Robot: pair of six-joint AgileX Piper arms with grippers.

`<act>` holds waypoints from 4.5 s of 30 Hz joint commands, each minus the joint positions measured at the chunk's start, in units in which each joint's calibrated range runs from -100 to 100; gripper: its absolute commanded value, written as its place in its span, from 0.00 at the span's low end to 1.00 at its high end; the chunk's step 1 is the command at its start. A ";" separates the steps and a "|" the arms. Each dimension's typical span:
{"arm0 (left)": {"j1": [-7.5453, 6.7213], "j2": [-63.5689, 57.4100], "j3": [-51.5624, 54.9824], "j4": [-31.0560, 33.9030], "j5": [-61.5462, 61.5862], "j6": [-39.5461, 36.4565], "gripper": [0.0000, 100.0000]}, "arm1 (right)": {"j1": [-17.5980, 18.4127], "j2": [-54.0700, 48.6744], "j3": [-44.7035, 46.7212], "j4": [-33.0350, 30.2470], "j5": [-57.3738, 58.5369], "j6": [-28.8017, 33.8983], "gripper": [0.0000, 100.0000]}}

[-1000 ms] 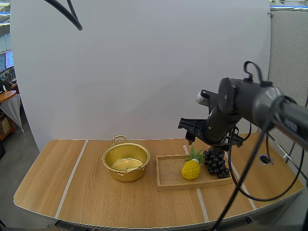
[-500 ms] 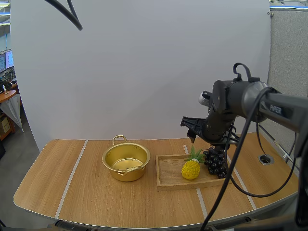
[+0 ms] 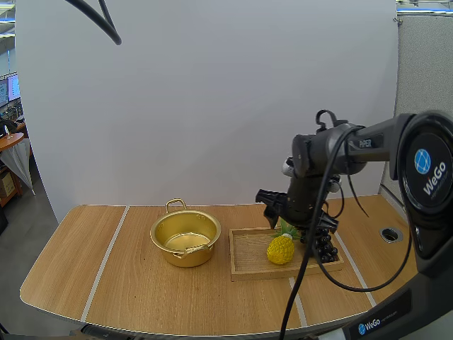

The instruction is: Open the pot, put the pineapple inside, and close it

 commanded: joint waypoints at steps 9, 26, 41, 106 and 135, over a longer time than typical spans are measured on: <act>-0.17 -0.30 -0.44 0.01 -2.20 -0.60 0.00 | 1.98 4.64 -0.43 -6.57 -3.69 7.80 1.00; -0.17 -0.30 -0.44 0.01 -2.20 -0.60 0.00 | 1.98 13.85 -0.43 -6.57 -12.41 9.54 1.00; -0.17 -0.30 -0.44 0.01 -2.20 -0.60 0.00 | 1.98 19.47 -0.43 -6.65 -14.54 9.54 1.00; -0.17 -0.30 -0.44 0.01 -2.20 -0.60 0.00 | 11.14 -19.09 -9.77 10.53 -9.08 -35.13 0.00; -0.17 -0.30 -0.44 0.01 -2.20 -0.60 0.00 | 17.26 12.57 -13.29 23.64 -27.53 -48.27 0.00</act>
